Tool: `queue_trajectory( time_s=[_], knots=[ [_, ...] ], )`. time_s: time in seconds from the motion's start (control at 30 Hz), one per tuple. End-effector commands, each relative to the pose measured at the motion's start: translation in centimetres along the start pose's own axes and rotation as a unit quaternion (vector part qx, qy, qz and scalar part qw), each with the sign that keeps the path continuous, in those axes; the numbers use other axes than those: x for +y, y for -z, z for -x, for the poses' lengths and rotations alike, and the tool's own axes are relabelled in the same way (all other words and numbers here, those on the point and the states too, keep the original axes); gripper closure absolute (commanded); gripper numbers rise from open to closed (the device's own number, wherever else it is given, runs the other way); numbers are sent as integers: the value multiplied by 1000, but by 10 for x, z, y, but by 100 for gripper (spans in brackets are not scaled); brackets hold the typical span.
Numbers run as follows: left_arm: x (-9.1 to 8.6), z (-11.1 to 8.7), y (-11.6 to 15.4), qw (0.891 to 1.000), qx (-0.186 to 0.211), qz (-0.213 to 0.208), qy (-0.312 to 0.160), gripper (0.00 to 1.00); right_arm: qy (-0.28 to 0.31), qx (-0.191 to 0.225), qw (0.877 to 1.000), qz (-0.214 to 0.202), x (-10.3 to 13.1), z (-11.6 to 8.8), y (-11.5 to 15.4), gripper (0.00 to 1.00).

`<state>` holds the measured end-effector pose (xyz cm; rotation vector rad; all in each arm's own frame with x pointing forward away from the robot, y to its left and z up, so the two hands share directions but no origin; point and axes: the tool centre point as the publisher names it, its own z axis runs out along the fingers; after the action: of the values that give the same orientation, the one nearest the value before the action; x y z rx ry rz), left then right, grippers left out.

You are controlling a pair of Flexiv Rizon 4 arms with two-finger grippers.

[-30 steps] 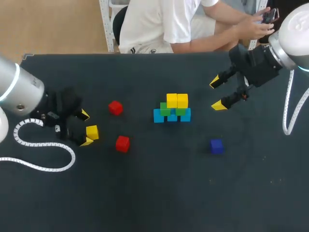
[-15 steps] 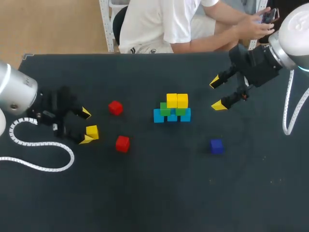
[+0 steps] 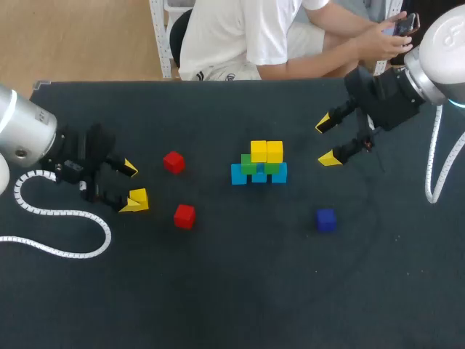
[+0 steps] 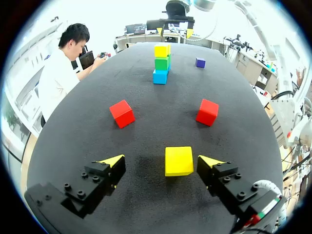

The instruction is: Place the blue cubes, place green cubes on the blue cubes, place the yellow cubes on the green cubes, then place the red cubes on the yellow cubes, and place purple cube on the red cubes.

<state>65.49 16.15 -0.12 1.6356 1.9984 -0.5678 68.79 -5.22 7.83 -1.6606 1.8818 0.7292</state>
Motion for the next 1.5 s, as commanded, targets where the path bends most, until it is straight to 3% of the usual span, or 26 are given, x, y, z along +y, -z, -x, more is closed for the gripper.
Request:
queue_trajectory(
  time_s=[0.03,0.17,0.43,0.63,0.73,0.97,1.13,1.5],
  knots=[
    [2,-2,-4,1000,0,-2,2,15,0,-1,1000,-1,0,0,0,0],
    [1,-3,-5,1000,1,-3,5,32,0,-1,1000,-1,0,0,0,0],
    [0,0,-7,1000,0,-6,0,41,0,-1,1000,-1,0,0,0,0],
    [-3,2,-11,1000,-3,-9,-6,70,0,-1,1000,-1,0,0,0,0],
    [-5,6,-13,1000,-6,-9,-14,100,0,-1,1000,-1,0,0,0,0],
    [-8,16,-10,1000,-6,-4,-27,100,0,-1,1000,-1,0,0,0,0],
    [-5,34,1,999,-1,4,-36,100,0,-1,1000,-1,0,0,0,0],
    [-4,81,10,995,-48,-14,-92,100,0,-1,1000,-1,0,0,0,0]
  ],
)
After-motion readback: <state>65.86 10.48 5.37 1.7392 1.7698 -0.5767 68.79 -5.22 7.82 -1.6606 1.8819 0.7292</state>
